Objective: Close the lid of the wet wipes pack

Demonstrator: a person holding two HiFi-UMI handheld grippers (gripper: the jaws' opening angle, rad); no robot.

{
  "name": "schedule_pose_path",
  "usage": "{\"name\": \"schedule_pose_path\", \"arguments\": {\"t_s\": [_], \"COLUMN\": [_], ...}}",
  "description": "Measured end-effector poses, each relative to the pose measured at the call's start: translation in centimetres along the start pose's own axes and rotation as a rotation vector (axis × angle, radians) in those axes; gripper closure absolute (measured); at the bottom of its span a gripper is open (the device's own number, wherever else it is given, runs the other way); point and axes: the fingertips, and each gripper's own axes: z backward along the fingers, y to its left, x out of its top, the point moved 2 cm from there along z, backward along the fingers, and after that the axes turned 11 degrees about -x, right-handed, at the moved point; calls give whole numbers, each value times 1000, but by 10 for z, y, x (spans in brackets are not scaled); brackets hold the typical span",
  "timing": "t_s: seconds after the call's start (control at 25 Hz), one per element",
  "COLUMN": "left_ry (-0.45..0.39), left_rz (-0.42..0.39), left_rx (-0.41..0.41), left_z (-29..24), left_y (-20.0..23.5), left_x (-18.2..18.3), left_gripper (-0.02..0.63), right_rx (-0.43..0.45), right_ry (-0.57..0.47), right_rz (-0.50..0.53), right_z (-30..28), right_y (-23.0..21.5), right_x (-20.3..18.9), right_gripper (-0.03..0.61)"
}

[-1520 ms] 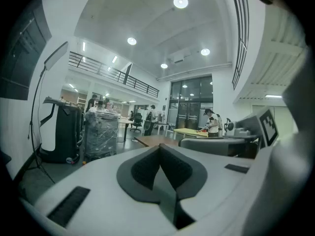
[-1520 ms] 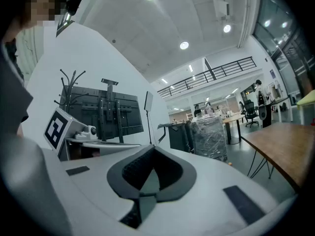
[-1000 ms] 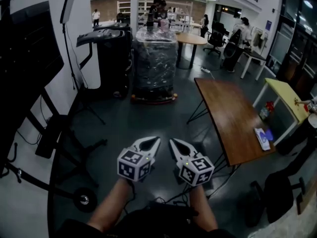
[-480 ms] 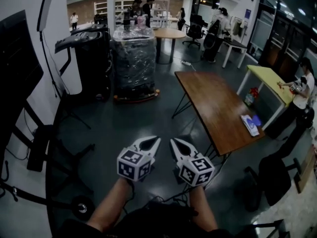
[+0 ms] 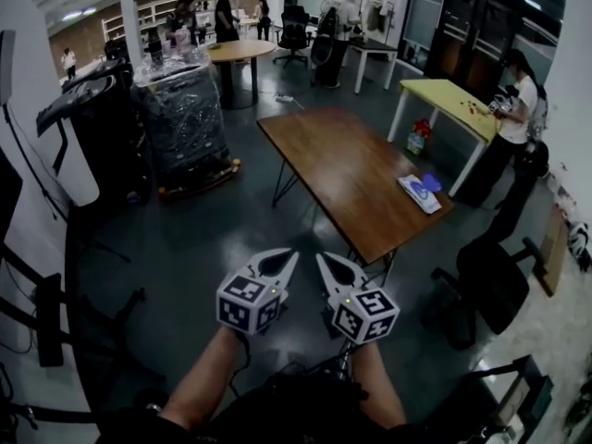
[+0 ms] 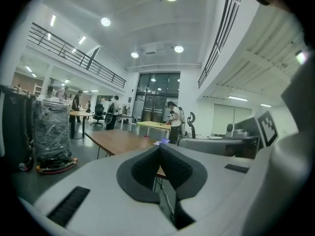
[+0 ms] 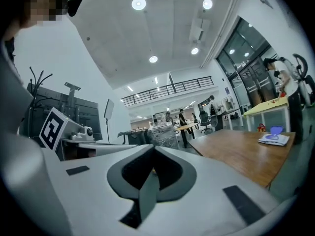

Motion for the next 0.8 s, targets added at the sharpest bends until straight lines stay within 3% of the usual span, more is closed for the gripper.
{"name": "schedule_pose_path", "arguments": {"t_s": [0.44, 0.8], "left_ry": [66, 95], "left_rz": [-34, -52], "left_rx": [-150, -233], "left_z": [-157, -246], "left_y": [-60, -95], "left_x": [9, 20], "left_gripper": [607, 606], "right_rx": [-148, -265], "right_ry": [-28, -58], "right_rz": [-46, -21], "right_z": [36, 62], "right_y": [-156, -253], "right_x": [24, 54], "right_gripper": [569, 569]}}
